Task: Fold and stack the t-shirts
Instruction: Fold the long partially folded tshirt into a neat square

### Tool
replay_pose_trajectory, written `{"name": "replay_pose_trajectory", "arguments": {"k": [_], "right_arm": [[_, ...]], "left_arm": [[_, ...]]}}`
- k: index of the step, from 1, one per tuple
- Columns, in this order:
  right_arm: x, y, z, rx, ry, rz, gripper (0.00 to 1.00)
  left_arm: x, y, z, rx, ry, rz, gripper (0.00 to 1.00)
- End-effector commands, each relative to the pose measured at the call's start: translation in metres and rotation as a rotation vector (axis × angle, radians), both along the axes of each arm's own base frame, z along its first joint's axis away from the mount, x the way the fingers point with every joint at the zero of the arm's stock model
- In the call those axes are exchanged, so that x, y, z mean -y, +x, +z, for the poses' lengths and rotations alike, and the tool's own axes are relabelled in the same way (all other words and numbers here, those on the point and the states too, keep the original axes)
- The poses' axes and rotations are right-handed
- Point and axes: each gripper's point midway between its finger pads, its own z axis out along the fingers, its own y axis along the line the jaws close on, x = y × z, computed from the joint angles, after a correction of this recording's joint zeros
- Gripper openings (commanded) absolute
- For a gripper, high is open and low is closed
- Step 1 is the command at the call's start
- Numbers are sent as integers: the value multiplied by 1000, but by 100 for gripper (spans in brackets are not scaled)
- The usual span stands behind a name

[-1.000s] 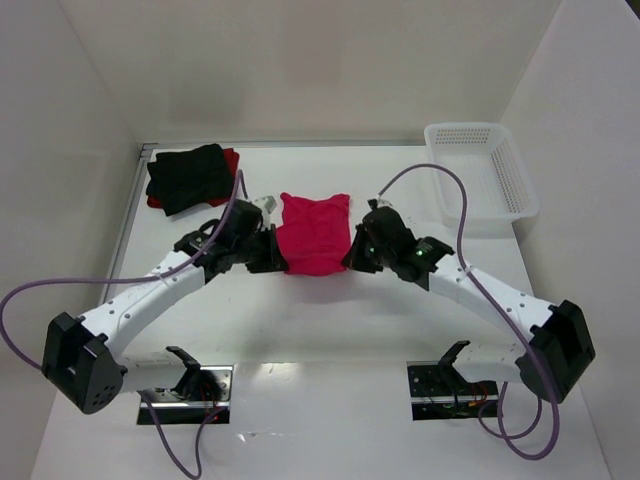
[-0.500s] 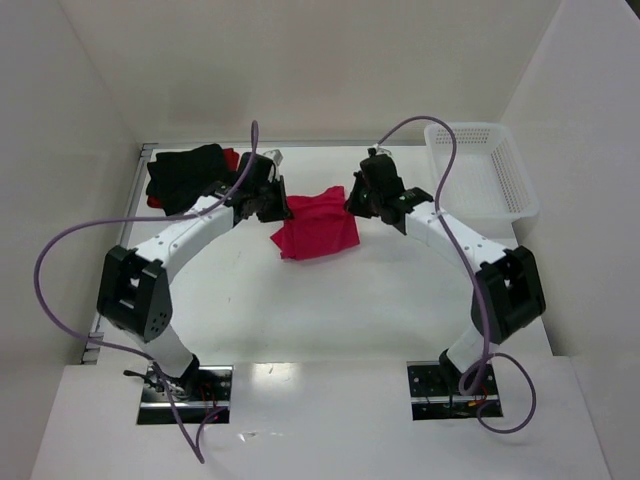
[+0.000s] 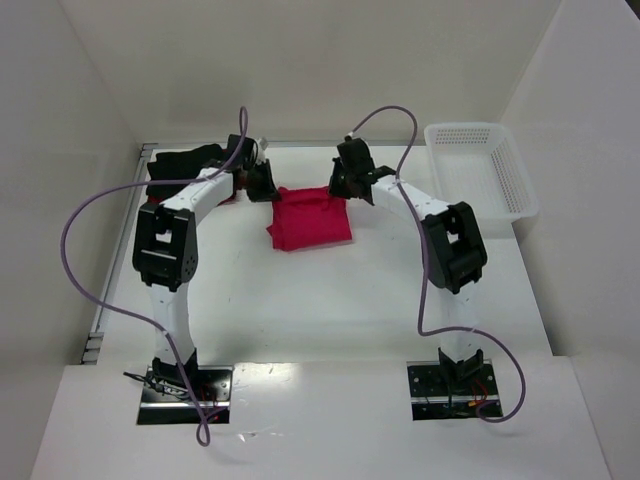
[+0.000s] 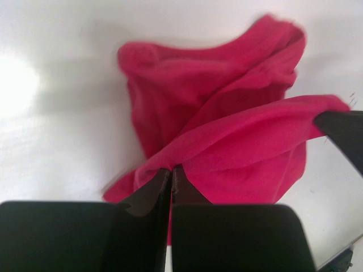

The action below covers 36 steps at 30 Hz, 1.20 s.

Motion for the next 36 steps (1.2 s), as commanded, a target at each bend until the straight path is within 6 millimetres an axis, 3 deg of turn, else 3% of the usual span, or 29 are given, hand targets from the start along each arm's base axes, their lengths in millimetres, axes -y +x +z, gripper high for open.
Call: {"name": "replay_pose_trajectory", "arguments": {"k": [1,3,4,9,10,12,13,16,19,21,22,24,25,28,29,31,32,34,35,36], "right_arm": [[14,35,26,91,6,-39,0],[18,41,27,93,6,-49,0],[23,43,27,93,6,-59,0],[30,42,21,88,-30,-81,0],[30,44,23,96,-26,-82,0],[30,42,3,59,-36,-86,0],[28,43,-1,56,-29,-77,0],[24,45,-9,44,-18,-75,1],[21,48,-17,44,-12,-68,8],[20,52,-14,56,-15,-62,17],[20,55,-13,67,-16,-69,36],[24,61,-4,89,-15,-72,49],[23,63,-1,101,-10,-72,63],[21,69,26,164,12,-68,73],[22,68,38,185,13,-64,80],[22,68,44,194,17,-64,80],[21,66,58,214,32,-57,79],[15,64,70,235,54,-21,70],[14,62,71,243,63,-14,64],[13,59,78,256,76,-4,46]], "left_arm": [[20,29,22,99,-43,-104,0],[23,41,29,123,-47,-104,0],[26,42,18,104,-50,-123,0],[29,44,12,95,-61,-144,2],[28,45,-2,72,-48,-136,2],[27,50,-4,78,-42,-130,3],[20,51,-17,51,-26,-111,3],[13,61,-14,70,-10,-87,3],[10,66,-18,82,4,-73,13],[6,72,-17,91,4,-64,26],[6,72,-17,91,4,-64,29],[3,78,-8,111,-6,-60,48],[3,78,-8,111,-6,-60,54],[-1,82,18,164,-14,-51,68],[-2,82,24,179,-10,-57,71],[-5,79,43,209,-24,-70,72],[-5,74,43,209,-23,-87,74],[0,64,61,238,-50,-120,72],[4,58,67,252,-73,-153,71],[6,50,59,236,-85,-165,68]]}}
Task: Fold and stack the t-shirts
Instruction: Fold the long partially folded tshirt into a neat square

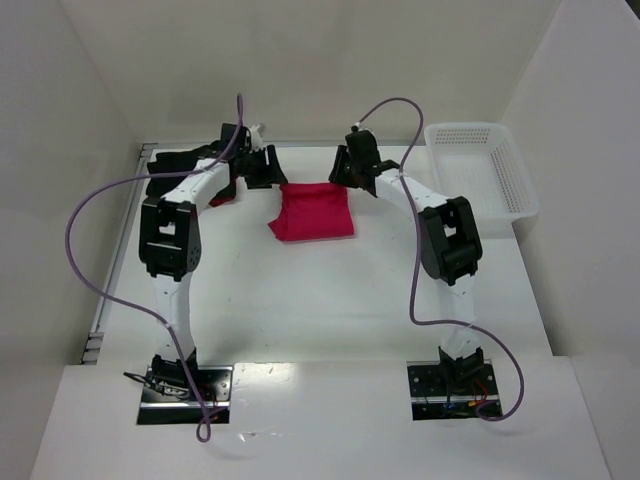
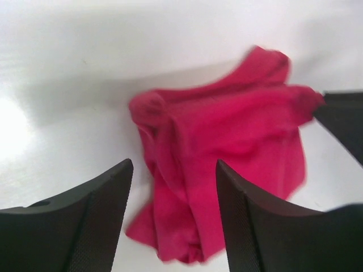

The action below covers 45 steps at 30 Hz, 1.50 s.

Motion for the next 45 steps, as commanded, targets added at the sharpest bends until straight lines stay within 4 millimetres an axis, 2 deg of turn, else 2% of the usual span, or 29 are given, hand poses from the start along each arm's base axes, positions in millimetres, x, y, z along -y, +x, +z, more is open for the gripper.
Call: {"name": "replay_pose_trajectory", "arguments": {"k": [1,2,3,4,5,7,8,9,10,12,13,14,16,17,24,26,32,33,34,35,38,39,40,41,42,44,45], "right_arm": [[-7,8,76,169,91,28,39],[-9,7,83,189,106,40,34],[-16,2,80,180,129,79,24],[-18,-4,77,174,135,112,21],[-23,-7,74,171,151,139,19],[-32,-13,76,174,181,202,15],[-32,-14,67,159,165,207,15],[-29,-15,63,135,162,186,15],[-23,-11,70,153,153,145,15],[-21,-19,69,159,148,163,15],[-23,-23,65,175,154,185,15],[-27,-28,67,176,174,217,18],[-30,-30,54,154,157,253,18],[-35,-32,36,113,159,287,18],[-49,-27,-9,54,182,339,14],[-52,-17,-7,68,180,332,14],[-56,7,-26,55,125,340,14],[-56,11,-27,57,119,331,14],[-58,17,-19,75,123,332,14],[-52,22,-26,68,108,320,14],[-48,37,-21,91,106,299,14],[-42,41,-30,72,101,288,14],[-38,50,-22,95,106,278,14],[-38,50,-20,92,105,278,14],[-32,52,-29,75,109,261,14],[-28,60,-16,104,115,253,14],[-28,59,-18,93,113,252,14]], "left_arm": [[13,-17,68,152,-74,-112,66],[19,-25,69,152,-84,-132,64],[27,-30,72,169,-94,-154,59],[27,-43,65,154,-102,-164,44],[32,-50,62,141,-117,-161,36],[48,-60,71,173,-202,-201,23],[56,-69,67,172,-236,-224,19],[60,-77,50,147,-243,-225,17],[73,-87,50,140,-251,-249,17],[86,-92,44,138,-249,-249,12],[97,-102,30,113,-240,-265,10],[102,-104,27,101,-241,-250,9],[106,-103,20,111,-219,-216,7],[109,-110,9,88,-214,-200,5],[100,-103,-20,53,-180,-105,0],[100,-103,-26,43,-184,-99,0],[95,-101,-42,14,-152,-71,0],[92,-104,-52,-17,-135,-62,0],[93,-103,-49,-11,-130,-68,0],[92,-105,-55,-28,-124,-67,0],[90,-109,-60,-45,-118,-66,0],[90,-109,-60,-45,-118,-66,0],[89,-112,-63,-55,-115,-65,0],[89,-112,-63,-55,-115,-65,0],[88,-114,-65,-65,-111,-64,0],[87,-118,-69,-83,-105,-63,0],[87,-117,-65,-73,-108,-64,0]]}}
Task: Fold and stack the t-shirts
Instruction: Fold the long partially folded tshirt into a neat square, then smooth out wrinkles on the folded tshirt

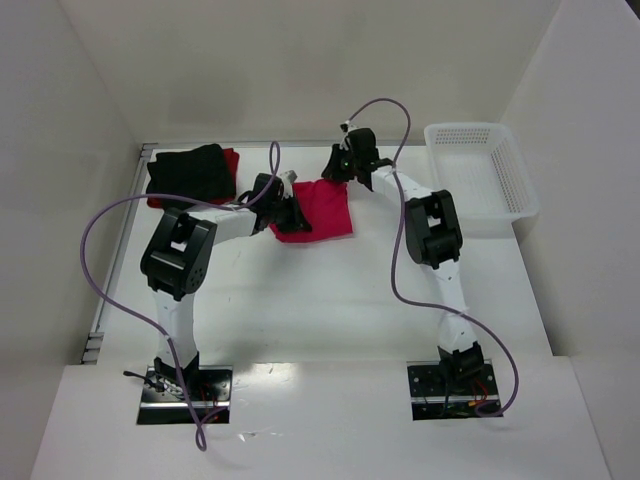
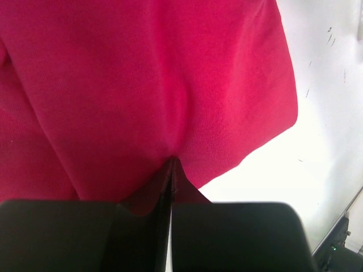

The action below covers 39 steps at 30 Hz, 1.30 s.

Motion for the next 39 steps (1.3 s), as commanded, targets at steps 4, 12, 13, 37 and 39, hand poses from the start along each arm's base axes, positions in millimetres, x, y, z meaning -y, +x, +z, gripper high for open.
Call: {"name": "replay_pose_trajectory", "arguments": {"k": [4,12,13,37,39], "right_arm": [[13,14,41,64,1,-26,13],[26,-15,127,197,33,-37,14],[28,-21,122,187,30,-37,16],[27,-33,8,-9,-41,4,10],[27,-28,6,-10,-48,-5,10]], "left_arm": [[-3,3,18,19,-2,-26,0],[-37,60,118,238,-62,-24,20],[-41,65,122,261,-55,-24,22],[-52,142,30,230,67,49,15],[-60,148,34,235,68,75,15]]}}
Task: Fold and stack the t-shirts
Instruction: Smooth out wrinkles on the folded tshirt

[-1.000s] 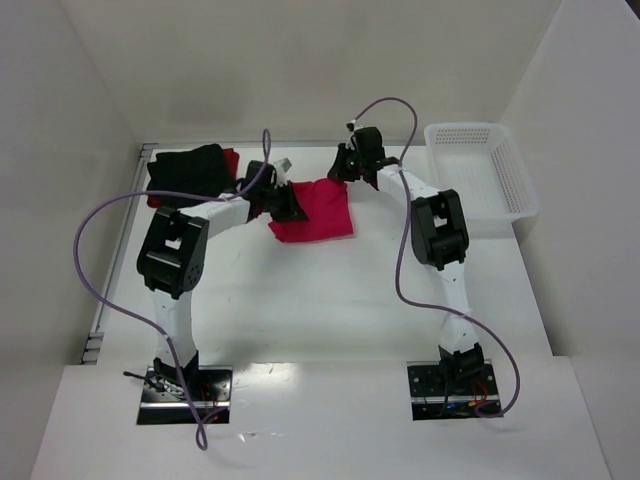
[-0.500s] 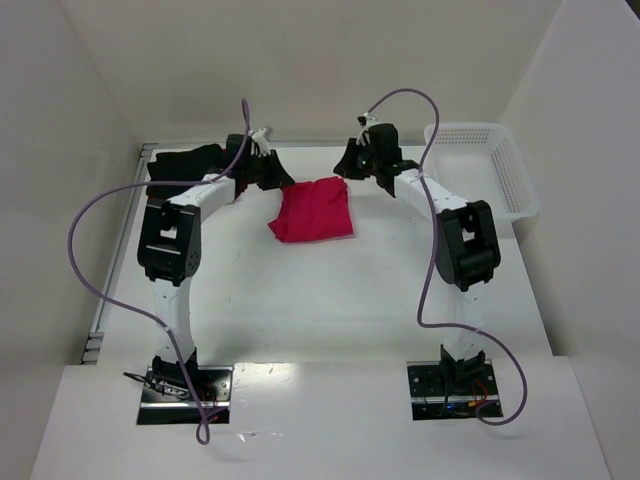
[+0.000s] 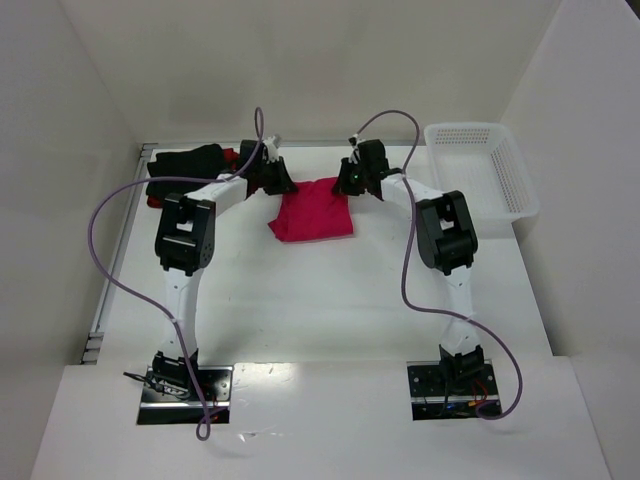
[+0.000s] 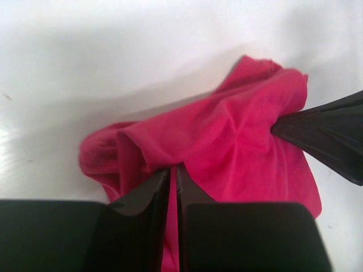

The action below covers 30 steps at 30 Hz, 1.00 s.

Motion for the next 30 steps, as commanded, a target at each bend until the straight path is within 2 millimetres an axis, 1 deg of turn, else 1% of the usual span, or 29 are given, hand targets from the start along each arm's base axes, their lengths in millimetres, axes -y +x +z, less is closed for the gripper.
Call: {"name": "replay_pose_trajectory", "arguments": {"k": [1,2,3,4,5,6,7,8,9,10,11,12,13,14,15,17,18,19,20,21,22,23,25,26,27,28,29,30], "right_arm": [[-5,21,16,84,-20,7,10],[-6,23,20,88,-18,7,10],[-5,27,16,89,-26,-3,10],[-3,25,7,69,-39,-10,10],[-3,25,7,69,-39,-10,10],[-1,27,6,72,-47,-21,10],[4,30,5,78,-67,-48,10],[7,29,-1,69,-79,-57,10],[8,32,8,93,-79,-70,10],[15,36,8,95,-87,-88,10],[15,36,13,103,-83,-89,10],[14,36,20,109,-74,-95,10],[21,41,22,122,-76,-113,10],[20,42,38,147,-66,-115,10],[19,44,47,166,-51,-121,10],[20,51,68,215,-39,-136,13],[18,54,87,242,-18,-143,15],[18,56,92,254,-14,-144,15],[17,56,100,262,-10,-144,15],[17,53,108,267,-3,-137,15],[17,53,114,271,7,-142,15],[17,50,117,261,11,-146,15],[22,35,120,249,6,-146,15],[24,27,120,235,12,-152,15],[29,14,104,207,0,-151,15],[33,4,123,234,15,-164,15],[38,-5,123,224,11,-179,15],[42,-20,106,184,7,-185,15]], "left_arm": [[-18,27,21,92,28,58,16],[-18,27,15,82,30,58,16],[-25,29,15,76,24,76,17],[-33,31,15,76,25,90,19],[-32,36,18,86,22,90,19],[-38,35,10,64,22,93,19],[-43,40,17,80,19,103,19],[-43,41,13,69,21,103,19],[-43,41,15,69,21,103,19],[-48,45,14,75,27,107,19],[-48,45,14,75,27,107,19],[-48,45,20,85,25,107,19],[-48,46,25,94,23,107,19],[-48,46,31,108,28,103,19],[-48,47,44,129,24,103,19],[-45,40,50,130,8,82,19],[-45,40,66,162,9,78,20],[-44,34,66,146,4,66,20],[-44,31,71,150,3,66,20],[-36,21,78,161,-9,42,21],[-35,16,81,158,-16,32,23],[-27,10,92,184,-26,0,23],[-11,-2,97,193,-40,-57,23],[-10,-5,93,183,-46,-67,24],[7,-14,98,192,-58,-106,26],[15,-18,107,227,-61,-146,28],[22,-22,107,234,-74,-171,29],[31,-27,110,249,-87,-215,29]]}}
